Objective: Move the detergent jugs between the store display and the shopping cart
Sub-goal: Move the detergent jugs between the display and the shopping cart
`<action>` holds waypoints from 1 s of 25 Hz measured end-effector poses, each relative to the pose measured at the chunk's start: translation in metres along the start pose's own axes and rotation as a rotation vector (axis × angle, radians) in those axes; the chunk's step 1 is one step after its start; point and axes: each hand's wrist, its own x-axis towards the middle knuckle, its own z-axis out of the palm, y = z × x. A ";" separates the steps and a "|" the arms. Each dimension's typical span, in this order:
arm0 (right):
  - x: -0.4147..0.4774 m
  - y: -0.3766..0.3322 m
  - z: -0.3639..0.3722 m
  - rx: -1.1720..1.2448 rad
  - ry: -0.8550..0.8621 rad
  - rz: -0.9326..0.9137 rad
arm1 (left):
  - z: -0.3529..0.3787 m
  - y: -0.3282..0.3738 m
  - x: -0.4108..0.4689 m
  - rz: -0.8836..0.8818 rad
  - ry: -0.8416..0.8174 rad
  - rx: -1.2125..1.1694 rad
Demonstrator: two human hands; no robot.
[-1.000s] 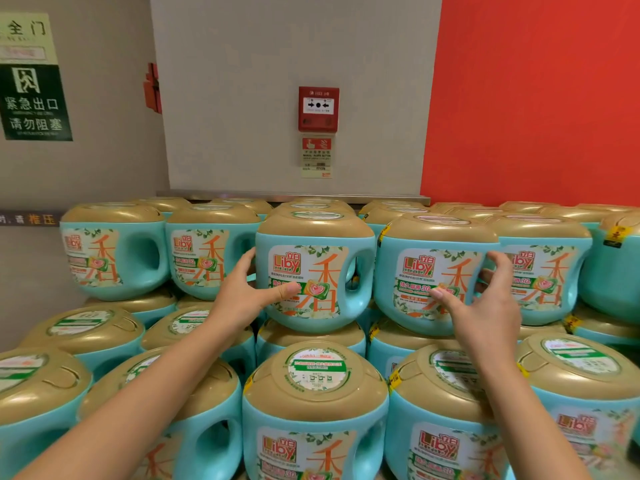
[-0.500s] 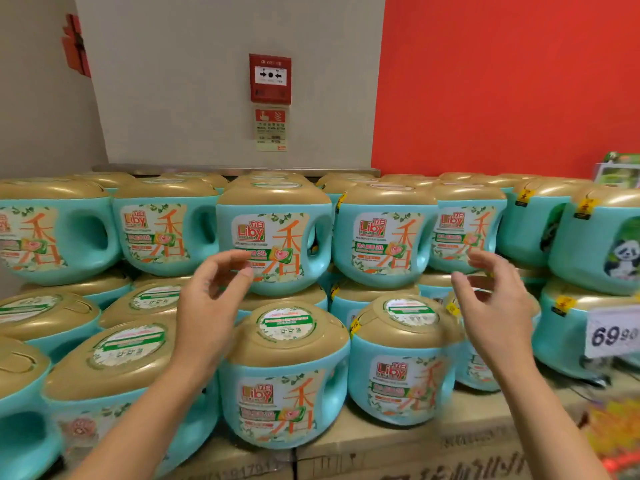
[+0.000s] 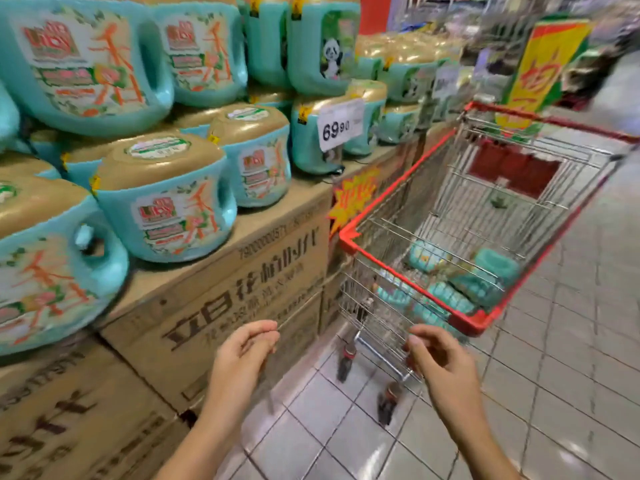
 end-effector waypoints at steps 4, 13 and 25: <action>-0.021 0.035 -0.079 0.014 0.076 0.171 | 0.075 -0.026 -0.020 -0.081 -0.147 0.055; 0.026 0.062 -0.251 -0.110 0.026 0.254 | 0.259 -0.060 -0.058 -0.204 -0.247 0.001; 0.273 0.064 -0.322 -0.021 -0.052 0.114 | 0.437 -0.020 0.090 -0.107 -0.140 -0.099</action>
